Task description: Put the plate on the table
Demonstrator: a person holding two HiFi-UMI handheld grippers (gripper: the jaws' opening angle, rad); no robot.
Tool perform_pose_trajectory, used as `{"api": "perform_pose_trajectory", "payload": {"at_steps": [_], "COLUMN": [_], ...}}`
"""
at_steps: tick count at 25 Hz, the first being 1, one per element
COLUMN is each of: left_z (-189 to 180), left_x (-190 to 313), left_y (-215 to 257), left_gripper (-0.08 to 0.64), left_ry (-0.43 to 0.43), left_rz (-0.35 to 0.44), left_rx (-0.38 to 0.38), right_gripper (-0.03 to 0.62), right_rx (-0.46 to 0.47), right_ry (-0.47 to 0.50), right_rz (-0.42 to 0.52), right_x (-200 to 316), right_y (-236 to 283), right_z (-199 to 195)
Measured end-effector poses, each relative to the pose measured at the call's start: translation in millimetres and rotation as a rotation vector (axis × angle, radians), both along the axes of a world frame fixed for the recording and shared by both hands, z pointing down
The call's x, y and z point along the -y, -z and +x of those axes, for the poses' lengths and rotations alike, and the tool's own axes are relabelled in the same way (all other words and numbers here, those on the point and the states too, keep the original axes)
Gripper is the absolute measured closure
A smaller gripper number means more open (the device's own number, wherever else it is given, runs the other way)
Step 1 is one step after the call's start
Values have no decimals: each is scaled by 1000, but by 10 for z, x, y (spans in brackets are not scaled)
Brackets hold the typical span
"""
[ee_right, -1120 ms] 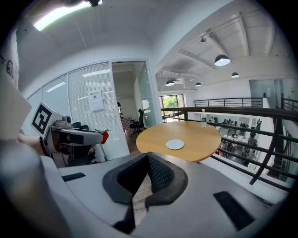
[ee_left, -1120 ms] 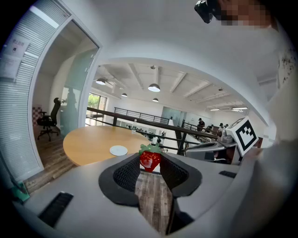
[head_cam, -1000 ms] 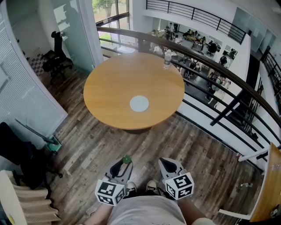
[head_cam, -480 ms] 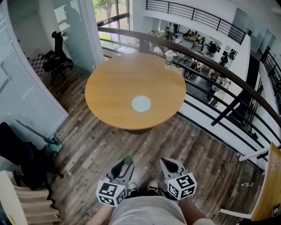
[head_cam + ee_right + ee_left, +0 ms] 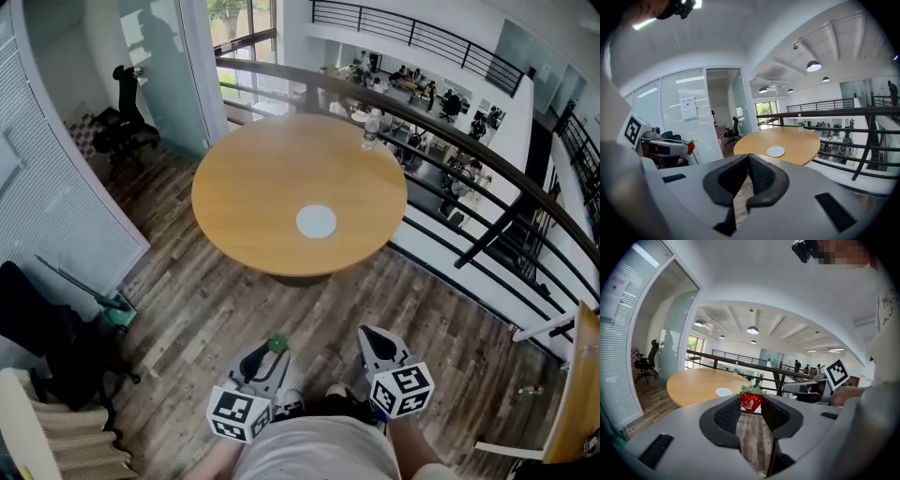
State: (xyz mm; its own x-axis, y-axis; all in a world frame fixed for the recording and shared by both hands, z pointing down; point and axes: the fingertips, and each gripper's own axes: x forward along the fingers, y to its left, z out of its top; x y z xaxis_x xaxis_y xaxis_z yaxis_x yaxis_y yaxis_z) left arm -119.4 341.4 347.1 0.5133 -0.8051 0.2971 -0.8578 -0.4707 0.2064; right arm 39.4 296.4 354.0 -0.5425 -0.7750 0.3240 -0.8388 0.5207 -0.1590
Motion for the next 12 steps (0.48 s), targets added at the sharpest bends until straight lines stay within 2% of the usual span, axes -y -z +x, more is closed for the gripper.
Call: {"api": "perform_pose_trajectory", "payload": {"at_steps": [8, 12], "left_z": [-107, -157], "left_x": [167, 415], "left_y": [-72, -137], "left_gripper": [411, 411], "left_ry": [-22, -14], "left_rz": [0, -13], "left_rx": [-16, -21], "right_gripper": [566, 566], "right_rx": [2, 2], "right_ry": [-5, -11], "right_rz": [-24, -46], "right_x": [-31, 178], "right_y": [-128, -245], "right_z": [-128, -123]}}
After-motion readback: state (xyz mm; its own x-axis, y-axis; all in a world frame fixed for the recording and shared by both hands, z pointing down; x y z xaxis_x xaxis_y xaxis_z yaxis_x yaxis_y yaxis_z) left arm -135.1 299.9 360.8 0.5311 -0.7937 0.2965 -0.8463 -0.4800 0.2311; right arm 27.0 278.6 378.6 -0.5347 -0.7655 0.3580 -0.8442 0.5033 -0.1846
